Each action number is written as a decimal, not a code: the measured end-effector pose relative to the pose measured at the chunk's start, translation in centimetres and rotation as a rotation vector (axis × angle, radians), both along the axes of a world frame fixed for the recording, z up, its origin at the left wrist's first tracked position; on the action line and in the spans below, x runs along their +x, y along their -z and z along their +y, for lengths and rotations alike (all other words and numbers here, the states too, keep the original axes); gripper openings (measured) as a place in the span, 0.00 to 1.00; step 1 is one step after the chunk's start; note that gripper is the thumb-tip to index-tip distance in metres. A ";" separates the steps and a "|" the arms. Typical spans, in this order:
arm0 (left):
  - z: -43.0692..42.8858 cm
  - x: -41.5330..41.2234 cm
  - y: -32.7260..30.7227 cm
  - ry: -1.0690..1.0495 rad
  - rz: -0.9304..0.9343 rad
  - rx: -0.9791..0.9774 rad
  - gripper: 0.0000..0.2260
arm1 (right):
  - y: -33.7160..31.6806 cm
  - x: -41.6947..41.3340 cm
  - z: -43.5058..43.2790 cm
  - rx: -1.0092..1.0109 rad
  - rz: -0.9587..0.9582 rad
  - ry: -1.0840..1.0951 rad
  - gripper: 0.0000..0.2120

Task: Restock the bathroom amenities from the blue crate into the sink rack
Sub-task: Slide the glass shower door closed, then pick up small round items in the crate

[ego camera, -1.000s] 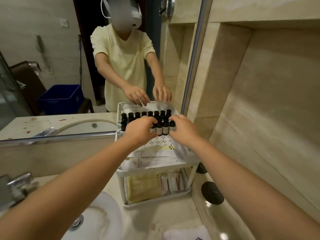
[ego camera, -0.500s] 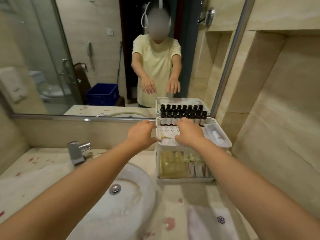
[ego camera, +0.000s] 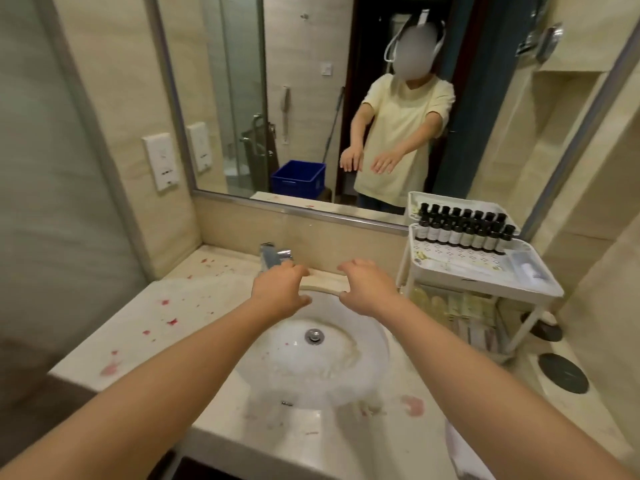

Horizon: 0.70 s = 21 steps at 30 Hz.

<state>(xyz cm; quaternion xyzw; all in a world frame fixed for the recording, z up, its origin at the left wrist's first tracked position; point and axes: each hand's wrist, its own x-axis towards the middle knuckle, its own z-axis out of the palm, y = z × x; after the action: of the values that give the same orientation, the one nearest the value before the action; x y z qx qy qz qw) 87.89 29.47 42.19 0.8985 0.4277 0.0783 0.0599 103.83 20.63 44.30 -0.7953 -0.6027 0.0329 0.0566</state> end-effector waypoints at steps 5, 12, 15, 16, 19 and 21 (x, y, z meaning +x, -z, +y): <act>-1.0 -7.1 0.9 -0.135 0.005 -0.033 0.24 | 1.1 -6.5 0.9 -0.026 -0.006 -0.130 0.26; -3.2 -17.1 2.2 -0.314 -0.018 -0.078 0.24 | 2.5 -15.9 2.0 -0.058 -0.003 -0.312 0.27; -4.4 -21.3 2.7 -0.394 -0.013 -0.078 0.25 | 3.0 -19.9 2.2 -0.058 0.001 -0.396 0.27; -4.8 -22.7 2.7 -0.421 -0.010 -0.079 0.25 | 3.1 -21.3 2.3 -0.062 0.001 -0.424 0.27; -6.1 -26.6 2.9 -0.496 -0.013 -0.089 0.25 | 3.6 -25.4 2.4 -0.071 -0.010 -0.511 0.28; -7.0 -29.0 3.0 -0.554 -0.016 -0.099 0.24 | 3.9 -28.0 2.4 -0.072 -0.013 -0.561 0.28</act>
<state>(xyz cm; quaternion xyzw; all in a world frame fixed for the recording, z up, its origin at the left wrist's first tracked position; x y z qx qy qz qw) 58.85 22.43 39.15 0.7428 0.6597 0.0778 0.0836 75.87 23.05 40.41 -0.5989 -0.7982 0.0635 0.0132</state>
